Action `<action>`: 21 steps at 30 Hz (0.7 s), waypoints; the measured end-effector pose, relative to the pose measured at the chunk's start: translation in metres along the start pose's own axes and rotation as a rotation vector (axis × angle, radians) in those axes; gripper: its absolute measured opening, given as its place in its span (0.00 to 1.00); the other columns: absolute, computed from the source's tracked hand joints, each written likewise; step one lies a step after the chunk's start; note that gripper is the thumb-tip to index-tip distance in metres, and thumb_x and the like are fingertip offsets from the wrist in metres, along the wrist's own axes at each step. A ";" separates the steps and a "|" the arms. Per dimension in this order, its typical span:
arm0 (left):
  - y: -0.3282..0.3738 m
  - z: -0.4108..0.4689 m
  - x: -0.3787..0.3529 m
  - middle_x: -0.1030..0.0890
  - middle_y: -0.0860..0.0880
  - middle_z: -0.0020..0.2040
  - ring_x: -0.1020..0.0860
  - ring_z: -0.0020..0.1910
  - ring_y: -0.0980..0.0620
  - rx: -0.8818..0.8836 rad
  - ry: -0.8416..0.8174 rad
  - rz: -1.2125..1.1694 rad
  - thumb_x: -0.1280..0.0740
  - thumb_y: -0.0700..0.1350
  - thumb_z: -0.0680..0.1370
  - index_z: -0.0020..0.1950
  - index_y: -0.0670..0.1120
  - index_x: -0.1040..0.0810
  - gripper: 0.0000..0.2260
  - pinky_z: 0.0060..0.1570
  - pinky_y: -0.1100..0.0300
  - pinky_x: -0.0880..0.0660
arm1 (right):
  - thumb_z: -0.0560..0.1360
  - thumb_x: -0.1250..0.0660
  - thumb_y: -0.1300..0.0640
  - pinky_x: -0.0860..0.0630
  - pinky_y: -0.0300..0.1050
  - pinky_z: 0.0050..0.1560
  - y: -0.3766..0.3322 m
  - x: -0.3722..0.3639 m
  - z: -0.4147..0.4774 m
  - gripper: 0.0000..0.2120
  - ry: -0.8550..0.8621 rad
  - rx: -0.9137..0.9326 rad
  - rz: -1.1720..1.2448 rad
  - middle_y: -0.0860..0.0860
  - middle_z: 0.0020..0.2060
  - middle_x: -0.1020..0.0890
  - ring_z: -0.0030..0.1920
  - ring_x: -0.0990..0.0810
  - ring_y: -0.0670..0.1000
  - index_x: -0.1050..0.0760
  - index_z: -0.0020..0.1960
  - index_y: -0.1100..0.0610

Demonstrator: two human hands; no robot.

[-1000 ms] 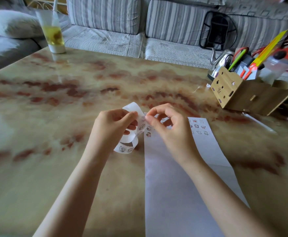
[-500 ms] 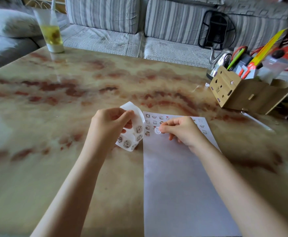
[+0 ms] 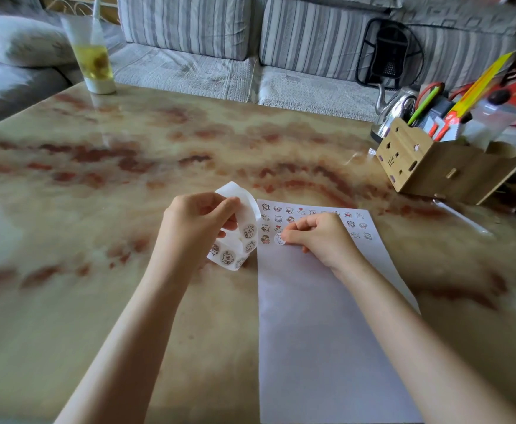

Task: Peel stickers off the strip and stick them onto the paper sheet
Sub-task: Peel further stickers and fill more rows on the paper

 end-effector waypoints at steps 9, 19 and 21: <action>0.002 0.000 0.001 0.15 0.49 0.36 0.17 0.42 0.45 -0.008 0.005 0.003 0.33 0.46 0.75 0.40 0.45 0.16 0.08 0.50 0.47 0.21 | 0.66 0.25 0.56 0.26 0.47 0.45 0.007 0.001 0.004 0.05 0.037 -0.009 -0.071 0.43 0.32 0.18 0.35 0.24 0.45 0.19 0.32 0.51; 0.002 0.000 0.000 0.16 0.49 0.36 0.17 0.41 0.46 -0.010 0.005 0.000 0.33 0.46 0.75 0.40 0.45 0.16 0.08 0.50 0.48 0.21 | 0.65 0.25 0.56 0.30 0.42 0.38 0.007 0.000 0.005 0.04 0.082 0.044 -0.157 0.41 0.23 0.25 0.30 0.27 0.43 0.20 0.34 0.51; 0.002 0.000 0.000 0.15 0.49 0.36 0.17 0.41 0.46 -0.010 0.004 -0.001 0.33 0.46 0.75 0.40 0.45 0.16 0.08 0.51 0.48 0.21 | 0.65 0.24 0.56 0.31 0.42 0.38 0.008 0.000 0.006 0.05 0.066 0.060 -0.147 0.43 0.24 0.26 0.29 0.28 0.43 0.20 0.34 0.51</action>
Point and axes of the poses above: each hand's wrist, its own z-axis towards the middle knuckle, its own x-axis out of the back of the hand, y = z × x, the point moved 9 cm from there along z, towards the middle knuckle
